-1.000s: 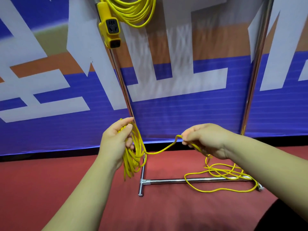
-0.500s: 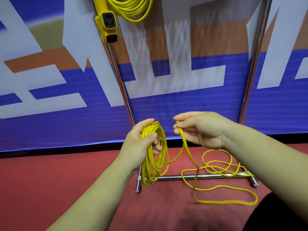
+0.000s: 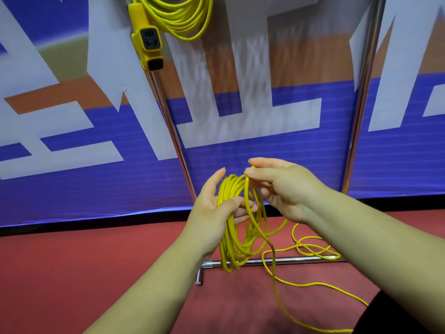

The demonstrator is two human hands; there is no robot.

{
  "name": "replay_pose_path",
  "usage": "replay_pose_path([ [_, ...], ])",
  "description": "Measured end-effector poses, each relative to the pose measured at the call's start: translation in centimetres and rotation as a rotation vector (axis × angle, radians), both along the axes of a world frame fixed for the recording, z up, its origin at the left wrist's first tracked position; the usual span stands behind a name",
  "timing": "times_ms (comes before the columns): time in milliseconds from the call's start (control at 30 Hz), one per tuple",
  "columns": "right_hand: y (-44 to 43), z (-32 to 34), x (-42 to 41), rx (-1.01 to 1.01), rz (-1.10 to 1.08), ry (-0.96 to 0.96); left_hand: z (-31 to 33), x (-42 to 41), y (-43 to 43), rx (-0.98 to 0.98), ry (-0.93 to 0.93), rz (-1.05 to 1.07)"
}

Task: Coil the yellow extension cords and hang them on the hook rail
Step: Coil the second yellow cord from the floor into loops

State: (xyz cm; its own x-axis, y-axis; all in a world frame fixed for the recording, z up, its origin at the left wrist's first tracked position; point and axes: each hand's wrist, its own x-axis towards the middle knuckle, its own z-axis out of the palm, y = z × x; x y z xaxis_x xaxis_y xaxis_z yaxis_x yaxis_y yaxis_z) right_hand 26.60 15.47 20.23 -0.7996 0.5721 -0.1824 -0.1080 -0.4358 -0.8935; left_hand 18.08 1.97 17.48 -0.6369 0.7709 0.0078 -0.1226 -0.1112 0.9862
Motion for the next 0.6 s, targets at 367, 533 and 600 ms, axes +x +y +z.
replay_pose_path([
  [367, 0.8, -0.7, 0.8, 0.498, -0.007, -0.090, 0.8, -1.5, -1.0, 0.013, 0.094, -0.045],
  [533, 1.9, -0.8, 1.0, 0.920, -0.034, -0.146, 1.9, -2.1, -2.4, 0.022, 0.148, -0.157],
  [600, 2.5, -0.8, 1.1, 0.987, -0.017, -0.130, 2.4, -2.3, -3.0, 0.020, 0.123, -0.205],
])
